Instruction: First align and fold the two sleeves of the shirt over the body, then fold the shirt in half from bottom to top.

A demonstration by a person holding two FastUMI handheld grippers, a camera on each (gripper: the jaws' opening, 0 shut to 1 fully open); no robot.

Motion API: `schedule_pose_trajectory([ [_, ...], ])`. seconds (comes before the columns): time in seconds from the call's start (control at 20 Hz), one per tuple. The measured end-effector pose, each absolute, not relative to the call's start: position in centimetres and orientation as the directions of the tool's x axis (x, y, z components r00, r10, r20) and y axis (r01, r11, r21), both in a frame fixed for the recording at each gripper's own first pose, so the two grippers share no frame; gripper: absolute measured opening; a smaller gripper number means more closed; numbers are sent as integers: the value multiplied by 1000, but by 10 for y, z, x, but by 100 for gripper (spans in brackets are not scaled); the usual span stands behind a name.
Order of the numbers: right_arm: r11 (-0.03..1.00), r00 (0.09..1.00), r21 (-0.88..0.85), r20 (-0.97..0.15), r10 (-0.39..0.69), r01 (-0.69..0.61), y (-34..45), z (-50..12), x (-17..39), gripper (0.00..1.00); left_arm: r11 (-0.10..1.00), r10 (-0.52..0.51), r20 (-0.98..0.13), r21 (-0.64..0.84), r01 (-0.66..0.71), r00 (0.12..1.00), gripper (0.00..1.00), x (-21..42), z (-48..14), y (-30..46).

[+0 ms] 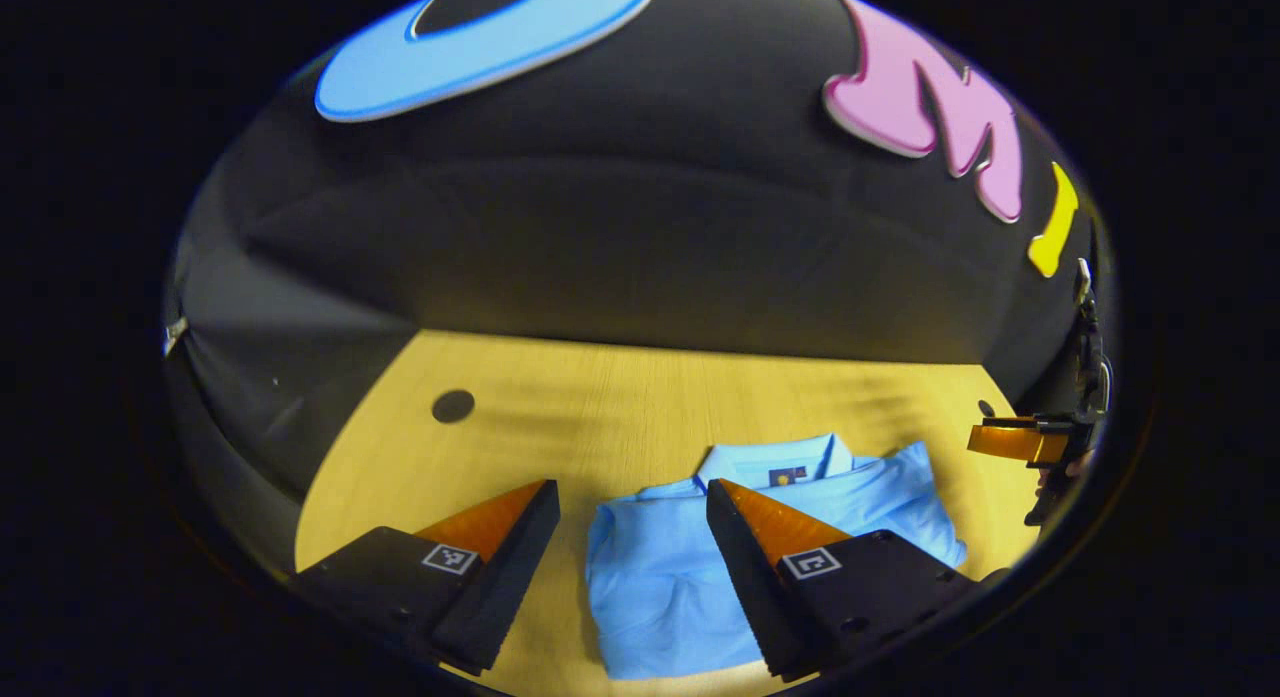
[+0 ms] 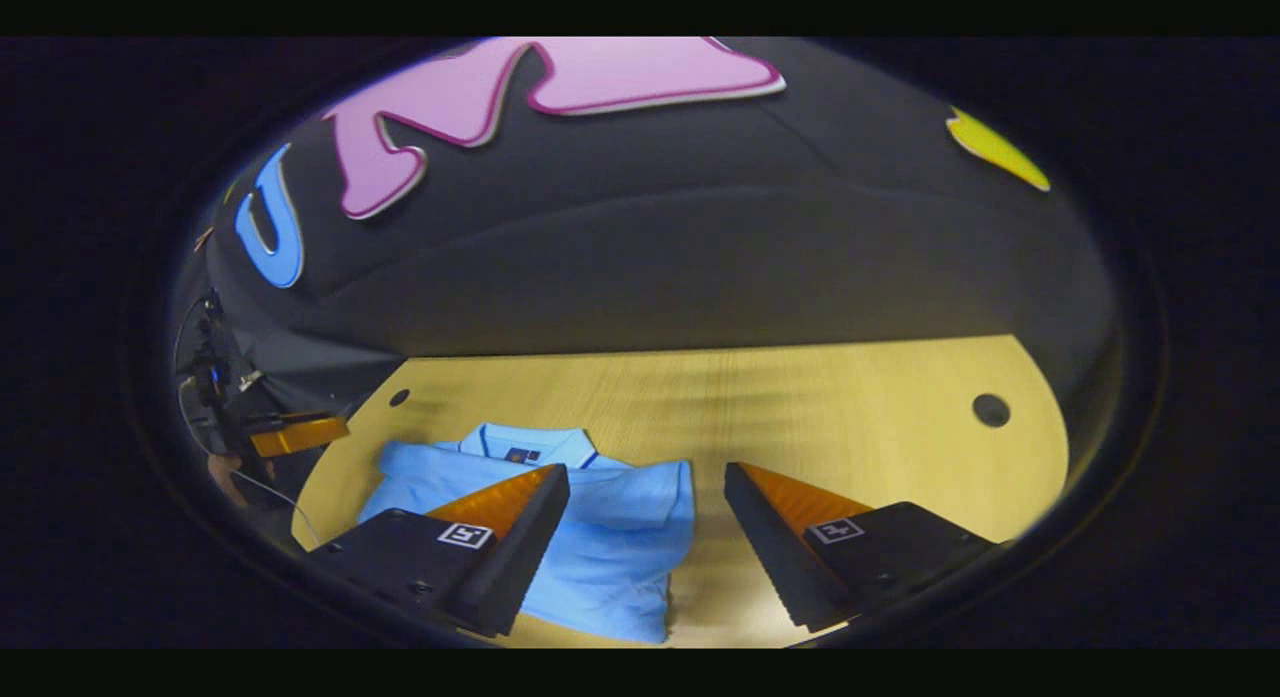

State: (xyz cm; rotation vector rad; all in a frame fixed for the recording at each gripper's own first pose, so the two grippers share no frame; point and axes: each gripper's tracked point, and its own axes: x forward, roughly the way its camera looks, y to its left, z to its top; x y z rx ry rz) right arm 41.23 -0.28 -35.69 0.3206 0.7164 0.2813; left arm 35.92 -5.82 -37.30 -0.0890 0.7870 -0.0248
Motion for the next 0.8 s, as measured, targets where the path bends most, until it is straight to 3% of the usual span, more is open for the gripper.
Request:
schedule_pose_trajectory([
  [0.35, 966, 892, 214, -394, 220, -144, -23, -201, 333, 98, 994, -85, -511, -102, 38, 856, 95, 251, -234, -68],
  [0.8, 986, 973, 120, -187, 138, -117, 39, -61, 109, 98, 994, -73, -317, -100, 44, 946, 97, 48, -110, -65],
])
